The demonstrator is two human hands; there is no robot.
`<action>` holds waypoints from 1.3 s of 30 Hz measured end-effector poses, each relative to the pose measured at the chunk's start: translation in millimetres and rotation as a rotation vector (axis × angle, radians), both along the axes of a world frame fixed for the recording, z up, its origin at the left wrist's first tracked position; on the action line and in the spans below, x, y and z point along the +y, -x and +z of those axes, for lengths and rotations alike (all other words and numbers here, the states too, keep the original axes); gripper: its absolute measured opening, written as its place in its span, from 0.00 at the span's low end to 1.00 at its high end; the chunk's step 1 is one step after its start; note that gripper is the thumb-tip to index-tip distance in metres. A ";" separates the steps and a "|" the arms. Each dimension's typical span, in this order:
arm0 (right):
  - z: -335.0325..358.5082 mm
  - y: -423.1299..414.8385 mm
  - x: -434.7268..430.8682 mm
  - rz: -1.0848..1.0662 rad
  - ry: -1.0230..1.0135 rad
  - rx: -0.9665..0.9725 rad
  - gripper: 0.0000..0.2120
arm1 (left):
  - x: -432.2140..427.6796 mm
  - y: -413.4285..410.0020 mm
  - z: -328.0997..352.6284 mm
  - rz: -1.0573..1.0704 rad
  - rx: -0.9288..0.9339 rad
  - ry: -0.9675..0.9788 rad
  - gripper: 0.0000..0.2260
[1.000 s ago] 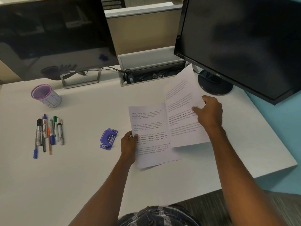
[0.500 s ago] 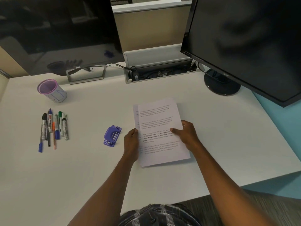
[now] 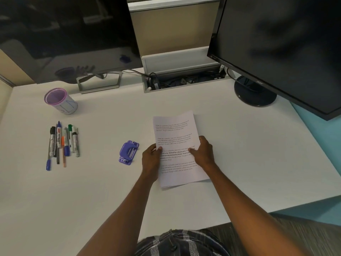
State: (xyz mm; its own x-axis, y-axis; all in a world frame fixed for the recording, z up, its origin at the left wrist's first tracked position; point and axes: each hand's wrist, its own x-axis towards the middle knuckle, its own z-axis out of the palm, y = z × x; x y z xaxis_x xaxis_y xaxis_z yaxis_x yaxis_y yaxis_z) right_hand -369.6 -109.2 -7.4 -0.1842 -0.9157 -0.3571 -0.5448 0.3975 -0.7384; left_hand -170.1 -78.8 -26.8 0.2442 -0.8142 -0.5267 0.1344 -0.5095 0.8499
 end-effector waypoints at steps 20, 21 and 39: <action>28.4 50.0 -15.6 0.004 -0.023 -0.703 0.17 | -5.0 -9.3 32.9 -0.140 0.301 0.109 0.08; 31.2 48.0 -15.0 -0.023 0.016 -0.687 0.15 | -6.9 -9.3 37.3 -0.152 0.275 0.125 0.08; 76.0 46.7 -14.0 -0.050 0.302 -0.596 0.08 | -42.7 -1.1 98.6 -0.317 0.023 0.436 0.11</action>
